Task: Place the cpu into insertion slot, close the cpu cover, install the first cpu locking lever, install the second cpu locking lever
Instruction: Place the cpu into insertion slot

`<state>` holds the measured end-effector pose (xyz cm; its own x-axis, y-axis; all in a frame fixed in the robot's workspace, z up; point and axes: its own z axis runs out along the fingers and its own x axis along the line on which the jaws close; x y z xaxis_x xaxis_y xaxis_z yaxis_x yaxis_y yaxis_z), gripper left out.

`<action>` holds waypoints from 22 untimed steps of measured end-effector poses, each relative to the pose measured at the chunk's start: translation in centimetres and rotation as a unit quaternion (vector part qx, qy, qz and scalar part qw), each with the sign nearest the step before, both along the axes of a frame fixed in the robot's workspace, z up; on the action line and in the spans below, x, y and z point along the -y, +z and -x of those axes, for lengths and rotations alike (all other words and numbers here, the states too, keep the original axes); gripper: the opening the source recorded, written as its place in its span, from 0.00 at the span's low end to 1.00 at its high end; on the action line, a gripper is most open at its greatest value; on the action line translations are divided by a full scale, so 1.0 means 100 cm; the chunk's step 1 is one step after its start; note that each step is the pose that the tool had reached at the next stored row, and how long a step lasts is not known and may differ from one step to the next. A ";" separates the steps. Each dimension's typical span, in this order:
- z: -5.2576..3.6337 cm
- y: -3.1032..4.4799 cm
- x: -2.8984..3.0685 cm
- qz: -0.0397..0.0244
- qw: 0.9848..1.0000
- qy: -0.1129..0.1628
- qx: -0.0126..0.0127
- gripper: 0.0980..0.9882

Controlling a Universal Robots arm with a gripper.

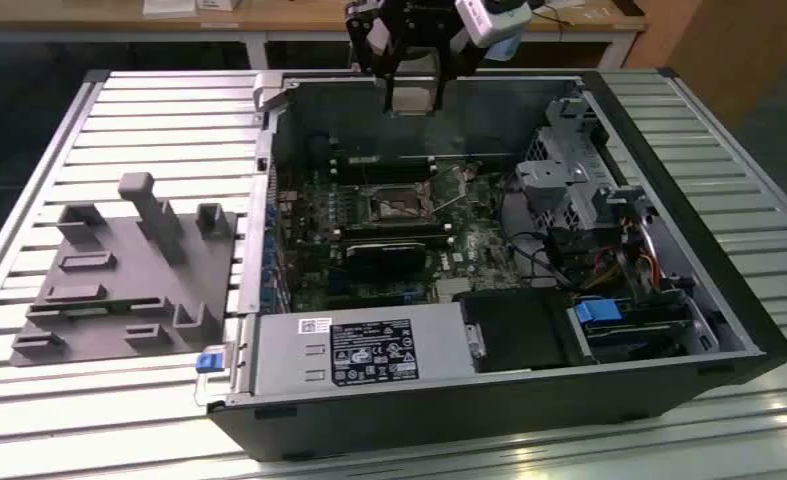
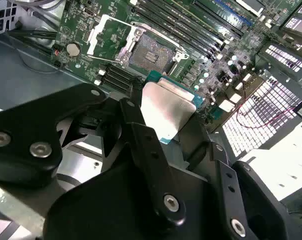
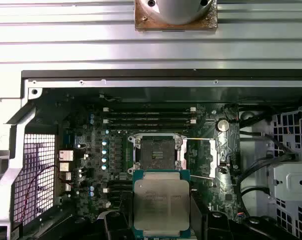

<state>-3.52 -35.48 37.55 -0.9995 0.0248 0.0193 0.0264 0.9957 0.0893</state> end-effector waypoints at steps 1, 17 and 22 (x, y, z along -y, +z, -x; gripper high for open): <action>0.0000 0.0000 0.0000 0.000 1.000 0.000 0.000 0.49; 0.0000 -0.0056 0.0000 0.000 1.000 0.000 0.000 0.49; 0.0001 -0.0121 0.0000 0.000 1.000 0.000 0.000 0.49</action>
<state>-3.53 -35.49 36.34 -0.9995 0.0248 0.0193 0.0264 0.9957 0.0889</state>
